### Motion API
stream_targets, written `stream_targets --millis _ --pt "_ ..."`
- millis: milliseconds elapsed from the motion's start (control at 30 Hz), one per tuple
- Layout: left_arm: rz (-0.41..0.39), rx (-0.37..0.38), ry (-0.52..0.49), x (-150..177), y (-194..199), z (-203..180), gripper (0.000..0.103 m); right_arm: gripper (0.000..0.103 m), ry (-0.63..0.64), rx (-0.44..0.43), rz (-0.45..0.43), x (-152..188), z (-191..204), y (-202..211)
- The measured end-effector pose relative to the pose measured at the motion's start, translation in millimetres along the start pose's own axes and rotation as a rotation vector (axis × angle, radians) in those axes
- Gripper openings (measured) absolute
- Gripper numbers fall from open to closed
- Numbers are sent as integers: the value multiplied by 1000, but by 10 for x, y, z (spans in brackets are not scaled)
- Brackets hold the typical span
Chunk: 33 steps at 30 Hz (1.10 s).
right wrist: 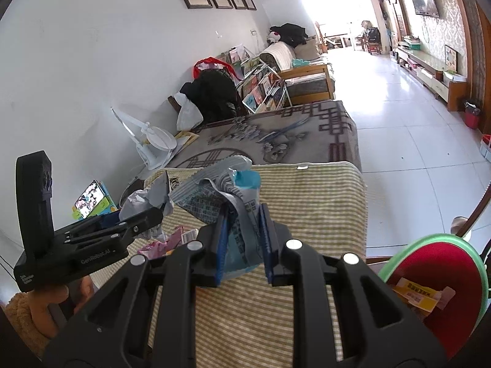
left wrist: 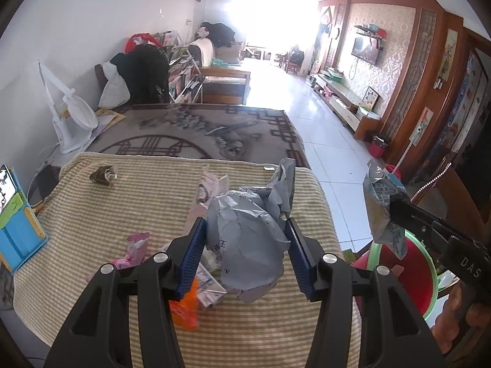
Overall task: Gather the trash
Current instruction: 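Carry both items to the red bin and open both tools to drop them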
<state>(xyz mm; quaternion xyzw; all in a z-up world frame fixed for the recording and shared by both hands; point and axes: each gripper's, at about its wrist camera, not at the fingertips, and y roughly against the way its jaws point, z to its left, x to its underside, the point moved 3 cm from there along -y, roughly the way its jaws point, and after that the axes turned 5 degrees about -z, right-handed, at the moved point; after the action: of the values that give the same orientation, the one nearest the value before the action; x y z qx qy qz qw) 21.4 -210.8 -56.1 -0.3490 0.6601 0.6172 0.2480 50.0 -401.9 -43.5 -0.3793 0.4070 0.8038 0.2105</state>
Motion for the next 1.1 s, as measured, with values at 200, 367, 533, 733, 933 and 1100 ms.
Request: stream_targets --millis 200,367,533,733,933,1100 --pt "-3 12 -14 19 29 -232 49 20 -21 13 -17 -3 -200 160" --pt "0 27 -30 45 21 -428 49 20 -41 32 -28 18 -385 293" --pt "8 53 -48 48 -25 -640 49 20 -61 61 -38 33 -567 419" --pt "45 125 -92 92 -154 -1013 49 20 -115 148 -50 85 -937 613" --pt "98 231 -148 196 -315 -1431 50 20 -203 267 -33 307 -1432 830" --pt "187 350 -207 367 -498 -1903 50 20 -286 390 14 558 -1800 1017"
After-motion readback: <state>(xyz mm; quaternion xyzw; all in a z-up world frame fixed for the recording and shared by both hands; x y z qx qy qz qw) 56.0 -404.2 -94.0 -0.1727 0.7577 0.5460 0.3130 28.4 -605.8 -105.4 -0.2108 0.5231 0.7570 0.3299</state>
